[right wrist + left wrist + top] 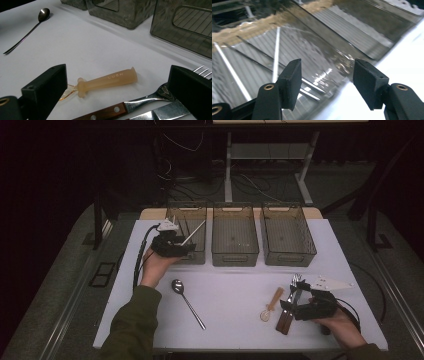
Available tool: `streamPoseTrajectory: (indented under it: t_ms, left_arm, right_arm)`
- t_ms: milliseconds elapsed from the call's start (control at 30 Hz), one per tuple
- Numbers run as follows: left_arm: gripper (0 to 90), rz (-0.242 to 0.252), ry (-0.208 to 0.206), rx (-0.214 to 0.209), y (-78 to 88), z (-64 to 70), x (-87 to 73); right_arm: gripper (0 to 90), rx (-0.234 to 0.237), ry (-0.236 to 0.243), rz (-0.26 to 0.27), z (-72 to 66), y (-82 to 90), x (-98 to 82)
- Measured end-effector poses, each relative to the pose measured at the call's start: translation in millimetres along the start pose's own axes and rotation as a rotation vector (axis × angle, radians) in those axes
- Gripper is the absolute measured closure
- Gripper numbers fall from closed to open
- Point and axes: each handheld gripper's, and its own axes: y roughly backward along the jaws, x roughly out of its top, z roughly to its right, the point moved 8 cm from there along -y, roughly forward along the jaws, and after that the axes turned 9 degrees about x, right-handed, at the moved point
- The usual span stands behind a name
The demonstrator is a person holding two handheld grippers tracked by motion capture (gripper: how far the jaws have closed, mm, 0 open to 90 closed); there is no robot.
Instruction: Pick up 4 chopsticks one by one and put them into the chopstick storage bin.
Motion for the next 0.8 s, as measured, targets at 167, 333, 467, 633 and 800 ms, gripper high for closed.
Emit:
streamPoseTrajectory:
  t_ms: [167, 333, 467, 633, 800]
  left_arm:
    - [38.9, 0.026, -0.017, -0.047, 8.6, 18.8, -12.5]
    - [42.4, 0.016, -0.045, -0.079, 17.9, 33.3, -23.3]
    - [47.7, 0.007, -0.074, -0.098, 25.3, 43.1, -34.6]
    - [59.9, -0.003, -0.101, -0.102, 34.3, 50.3, -46.2]
    - [73.0, -0.002, -0.103, -0.109, 45.0, 56.9, -54.4]
  right_arm:
    - [3.2, -0.001, 0.006, -0.004, -0.3, -0.3, -0.4]
    - [3.1, -0.002, 0.012, -0.005, -1.1, -0.6, -0.2]
    - [3.1, -0.006, 0.014, -0.002, -1.3, 0.0, 0.6]
    - [3.1, -0.006, 0.017, -0.005, -1.5, 0.6, 0.2]
    - [3.1, -0.005, 0.017, -0.005, -1.8, 0.9, 0.1]
